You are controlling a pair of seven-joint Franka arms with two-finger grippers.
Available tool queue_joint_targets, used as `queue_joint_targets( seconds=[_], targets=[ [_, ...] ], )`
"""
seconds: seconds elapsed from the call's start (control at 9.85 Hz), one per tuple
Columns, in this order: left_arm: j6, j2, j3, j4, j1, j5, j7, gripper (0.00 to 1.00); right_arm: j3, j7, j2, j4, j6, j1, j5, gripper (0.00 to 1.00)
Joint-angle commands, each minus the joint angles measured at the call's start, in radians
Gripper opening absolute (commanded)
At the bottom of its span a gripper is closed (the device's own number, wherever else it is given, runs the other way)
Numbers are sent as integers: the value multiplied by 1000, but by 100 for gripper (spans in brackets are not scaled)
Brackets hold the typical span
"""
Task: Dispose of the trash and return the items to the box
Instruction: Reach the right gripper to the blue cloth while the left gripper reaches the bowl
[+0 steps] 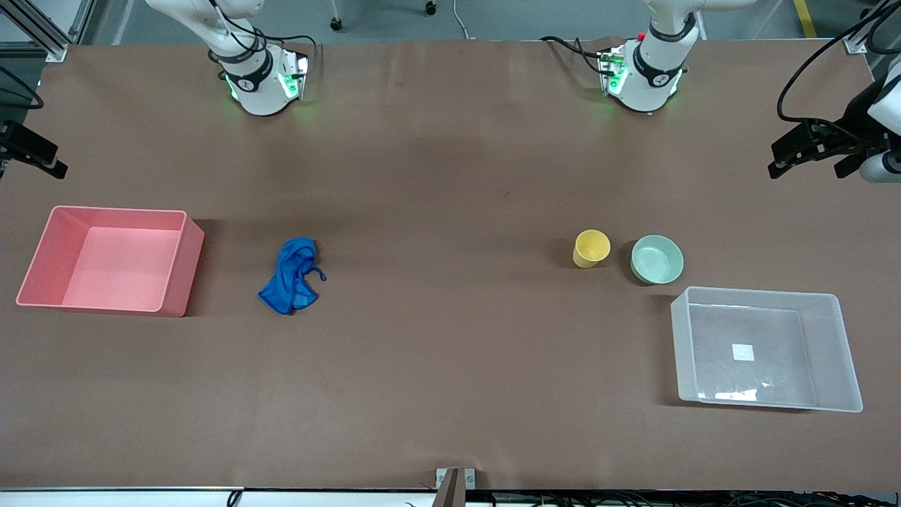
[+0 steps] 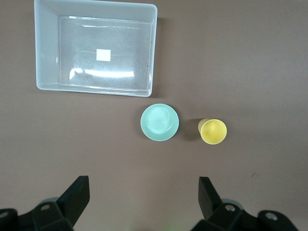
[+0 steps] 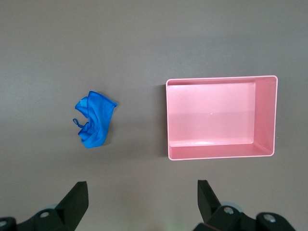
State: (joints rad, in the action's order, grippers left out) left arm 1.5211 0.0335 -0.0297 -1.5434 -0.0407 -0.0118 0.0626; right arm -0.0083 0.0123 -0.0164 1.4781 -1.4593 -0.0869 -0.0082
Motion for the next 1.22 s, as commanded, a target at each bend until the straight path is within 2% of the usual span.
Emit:
queue_joint_targets(
  seconds=[0.0, 0.41, 0.51, 0.71, 0.91, 1.12],
  targets=[
    [11, -3, 5, -37, -7, 4, -48, 100, 5, 12, -11, 13, 7, -10, 7, 100],
    [25, -21, 8, -46, -5, 6, -47, 100, 5, 12, -11, 13, 10, -11, 7, 100],
    [80, -20, 8, -105, -5, 6, -47, 100, 5, 12, -11, 13, 8, -11, 7, 100],
    [260, 11, 10, -312, 11, 4, -47, 100, 8, 5, 2, 17, -12, 7, 7, 100],
    [473, -7, 11, -499, 18, 4, -50, 100, 8, -49, 80, 60, -80, 108, -5, 100],
    [713, -36, 14, -695, 16, 4, -53, 100, 8, -136, 131, 271, -340, 211, -9, 100]
  ],
)
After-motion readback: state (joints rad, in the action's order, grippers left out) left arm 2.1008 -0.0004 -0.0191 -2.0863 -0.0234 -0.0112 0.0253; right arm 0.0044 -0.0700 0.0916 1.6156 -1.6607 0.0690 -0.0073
